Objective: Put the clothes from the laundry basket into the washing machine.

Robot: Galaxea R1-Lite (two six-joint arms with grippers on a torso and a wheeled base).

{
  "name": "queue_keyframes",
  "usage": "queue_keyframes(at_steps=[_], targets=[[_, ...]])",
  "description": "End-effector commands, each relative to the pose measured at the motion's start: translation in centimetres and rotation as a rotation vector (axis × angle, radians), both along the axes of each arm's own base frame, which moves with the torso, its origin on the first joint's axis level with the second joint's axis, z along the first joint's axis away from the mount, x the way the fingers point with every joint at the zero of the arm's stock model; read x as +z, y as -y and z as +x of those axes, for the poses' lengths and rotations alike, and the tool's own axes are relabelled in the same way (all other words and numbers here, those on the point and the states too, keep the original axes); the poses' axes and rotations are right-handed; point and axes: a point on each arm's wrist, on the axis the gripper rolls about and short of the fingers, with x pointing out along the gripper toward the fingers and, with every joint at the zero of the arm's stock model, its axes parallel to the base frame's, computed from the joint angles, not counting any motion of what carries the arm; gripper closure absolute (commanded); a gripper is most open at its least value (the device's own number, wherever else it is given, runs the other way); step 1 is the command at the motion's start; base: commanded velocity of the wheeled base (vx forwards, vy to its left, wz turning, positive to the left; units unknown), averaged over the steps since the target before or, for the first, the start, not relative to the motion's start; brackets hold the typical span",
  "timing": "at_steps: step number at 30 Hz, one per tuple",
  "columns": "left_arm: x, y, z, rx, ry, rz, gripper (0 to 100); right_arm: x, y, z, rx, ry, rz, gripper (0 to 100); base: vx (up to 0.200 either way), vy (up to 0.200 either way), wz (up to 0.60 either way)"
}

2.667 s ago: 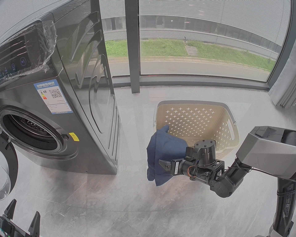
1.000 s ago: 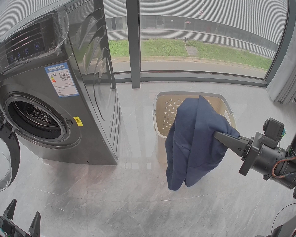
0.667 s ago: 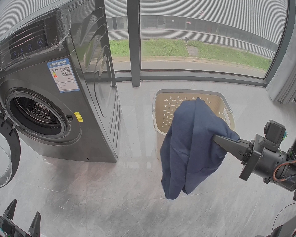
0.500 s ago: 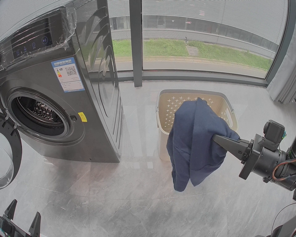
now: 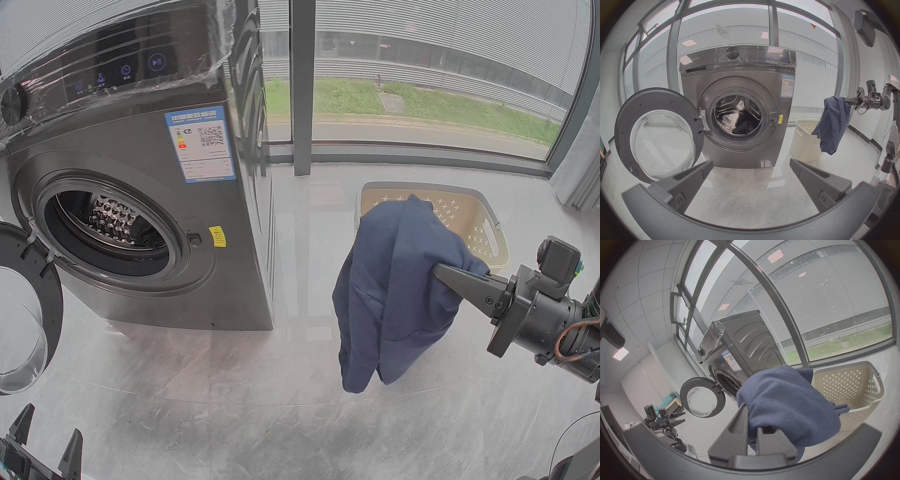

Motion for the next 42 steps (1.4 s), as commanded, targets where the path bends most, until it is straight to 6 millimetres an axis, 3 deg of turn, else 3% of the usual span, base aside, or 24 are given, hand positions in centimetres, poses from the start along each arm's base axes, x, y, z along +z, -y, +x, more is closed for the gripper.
queue_keyframes(at_steps=[1,12,18,33,42], targets=[[-0.43,0.0,0.02,0.0,-0.003,0.0,0,0.16,0.01,-0.1,0.003,0.006,0.005,100,0.0,0.2,0.0],[-0.44,0.0,0.01,0.0,-0.002,0.0,0,0.22,-0.07,-0.01,0.003,0.015,0.013,100,0.0,0.2,0.0],[-0.44,0.0,0.01,0.0,-0.002,0.001,0,0.22,-0.05,0.01,0.002,0.015,0.013,100,0.0,0.0,0.0],[-0.42,0.0,0.01,0.002,0.0,-0.003,0,0.18,-0.02,0.08,-0.003,0.014,0.01,100,-0.2,0.0,0.0],[-0.44,0.0,0.01,0.0,-0.002,0.001,0,0.13,0.01,0.09,-0.004,0.012,0.01,100,0.0,0.0,0.0]])
